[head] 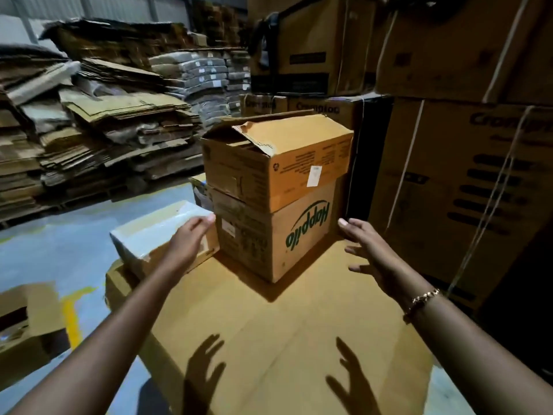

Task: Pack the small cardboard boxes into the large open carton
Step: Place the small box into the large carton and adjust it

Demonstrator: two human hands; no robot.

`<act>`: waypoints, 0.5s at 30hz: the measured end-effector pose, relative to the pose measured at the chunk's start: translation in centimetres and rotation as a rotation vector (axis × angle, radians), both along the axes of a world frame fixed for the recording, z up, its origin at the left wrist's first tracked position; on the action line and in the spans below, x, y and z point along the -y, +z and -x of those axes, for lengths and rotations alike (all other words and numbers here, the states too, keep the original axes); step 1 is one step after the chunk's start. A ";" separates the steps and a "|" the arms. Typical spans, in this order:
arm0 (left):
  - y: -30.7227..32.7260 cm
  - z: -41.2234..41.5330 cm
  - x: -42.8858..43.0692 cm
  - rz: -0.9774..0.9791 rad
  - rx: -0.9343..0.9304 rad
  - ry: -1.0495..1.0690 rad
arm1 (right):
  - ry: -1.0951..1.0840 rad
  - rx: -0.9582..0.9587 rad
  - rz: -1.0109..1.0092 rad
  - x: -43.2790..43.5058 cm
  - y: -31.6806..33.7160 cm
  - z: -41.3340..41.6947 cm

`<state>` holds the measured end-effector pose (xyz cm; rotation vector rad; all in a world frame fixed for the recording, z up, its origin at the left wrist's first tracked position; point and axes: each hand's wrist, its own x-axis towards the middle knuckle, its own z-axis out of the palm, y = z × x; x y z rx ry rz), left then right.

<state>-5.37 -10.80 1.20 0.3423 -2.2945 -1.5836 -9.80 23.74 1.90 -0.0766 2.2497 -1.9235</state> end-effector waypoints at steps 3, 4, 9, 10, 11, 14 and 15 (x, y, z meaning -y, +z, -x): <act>1.3 7.9 4.6 -0.047 -0.024 -0.005 | -0.040 0.004 0.025 4.0 1.0 4.7; 1.8 10.7 6.1 -0.073 -0.032 0.004 | -0.062 0.010 0.044 5.3 1.3 6.3; 6.4 22.7 12.6 -0.173 -0.104 0.059 | -0.178 0.021 0.070 11.9 4.1 13.6; 7.0 24.7 13.9 -0.188 -0.115 0.046 | -0.177 0.023 0.061 12.9 4.6 14.6; 7.6 26.2 14.8 -0.205 -0.109 0.024 | -0.179 0.018 0.045 13.9 5.0 15.5; 8.4 29.8 16.5 -0.273 -0.028 -0.050 | -0.218 0.035 0.020 16.0 5.9 17.2; 8.5 30.4 16.5 -0.288 -0.003 -0.079 | -0.232 0.060 0.020 16.5 6.1 17.7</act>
